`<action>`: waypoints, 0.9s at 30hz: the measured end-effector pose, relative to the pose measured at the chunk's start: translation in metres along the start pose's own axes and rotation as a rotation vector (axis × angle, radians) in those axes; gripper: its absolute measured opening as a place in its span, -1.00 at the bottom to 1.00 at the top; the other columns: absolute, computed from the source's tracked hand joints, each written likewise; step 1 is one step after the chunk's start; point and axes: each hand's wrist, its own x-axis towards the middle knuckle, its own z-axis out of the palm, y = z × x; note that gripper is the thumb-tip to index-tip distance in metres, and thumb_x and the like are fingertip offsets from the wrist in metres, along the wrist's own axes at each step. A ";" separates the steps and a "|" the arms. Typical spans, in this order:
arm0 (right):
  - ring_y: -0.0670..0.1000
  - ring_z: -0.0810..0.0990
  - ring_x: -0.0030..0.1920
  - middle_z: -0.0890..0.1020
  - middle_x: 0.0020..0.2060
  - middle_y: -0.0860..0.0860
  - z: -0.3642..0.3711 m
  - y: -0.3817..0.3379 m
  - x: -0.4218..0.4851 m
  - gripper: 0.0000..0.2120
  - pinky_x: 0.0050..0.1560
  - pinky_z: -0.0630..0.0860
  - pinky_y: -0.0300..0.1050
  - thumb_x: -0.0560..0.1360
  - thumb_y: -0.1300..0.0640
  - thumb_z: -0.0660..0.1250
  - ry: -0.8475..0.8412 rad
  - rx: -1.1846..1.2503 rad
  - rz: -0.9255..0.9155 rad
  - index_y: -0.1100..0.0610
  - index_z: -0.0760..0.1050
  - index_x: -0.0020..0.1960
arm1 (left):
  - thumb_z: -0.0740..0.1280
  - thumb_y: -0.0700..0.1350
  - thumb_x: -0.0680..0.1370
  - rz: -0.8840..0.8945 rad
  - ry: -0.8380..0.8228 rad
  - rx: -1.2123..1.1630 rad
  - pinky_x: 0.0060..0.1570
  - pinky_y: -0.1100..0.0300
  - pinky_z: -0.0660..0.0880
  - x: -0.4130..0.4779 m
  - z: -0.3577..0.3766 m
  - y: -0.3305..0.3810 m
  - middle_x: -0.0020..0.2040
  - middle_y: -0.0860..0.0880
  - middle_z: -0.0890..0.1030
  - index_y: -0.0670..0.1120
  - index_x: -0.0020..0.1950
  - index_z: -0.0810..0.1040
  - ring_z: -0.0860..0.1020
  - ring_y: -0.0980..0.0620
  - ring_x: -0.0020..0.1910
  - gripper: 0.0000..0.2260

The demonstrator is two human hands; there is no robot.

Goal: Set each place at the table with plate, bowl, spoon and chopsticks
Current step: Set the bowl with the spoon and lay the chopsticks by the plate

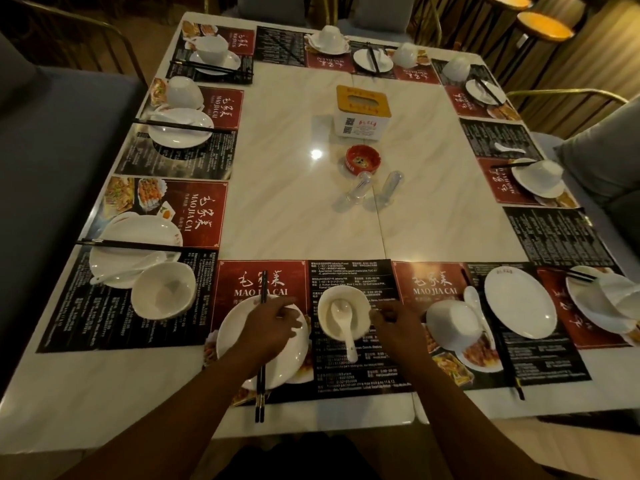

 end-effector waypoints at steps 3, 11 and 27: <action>-0.10 0.63 -0.01 0.68 -0.01 -0.09 0.009 0.007 0.005 -0.76 0.12 0.60 0.03 0.54 0.08 0.41 -0.090 0.050 0.023 0.03 0.59 0.21 | 0.29 -0.22 0.61 -0.028 -0.106 -0.006 0.11 -0.09 0.62 0.001 0.024 0.004 0.05 -0.02 0.69 0.11 0.22 0.62 0.66 -0.05 0.05 -0.70; -0.15 0.65 -0.03 0.68 -0.05 -0.17 0.012 0.014 0.010 -0.74 0.10 0.63 0.06 0.53 0.16 0.41 -0.070 0.068 -0.022 0.00 0.63 0.21 | 0.36 -0.29 0.54 -0.031 -0.123 -0.024 0.14 -0.03 0.60 -0.003 0.038 0.007 -0.01 0.09 0.72 0.34 -0.10 0.67 0.66 0.03 0.06 -0.55; -0.14 0.61 0.01 0.68 0.03 -0.09 0.005 0.013 0.014 -0.75 0.13 0.58 -0.08 0.54 0.11 0.41 -0.079 0.066 -0.011 0.05 0.60 0.21 | 0.39 -0.32 0.50 -0.046 -0.046 0.006 0.00 0.06 0.62 0.001 0.042 0.015 0.04 0.06 0.66 0.17 0.03 0.60 0.64 0.03 0.03 -0.65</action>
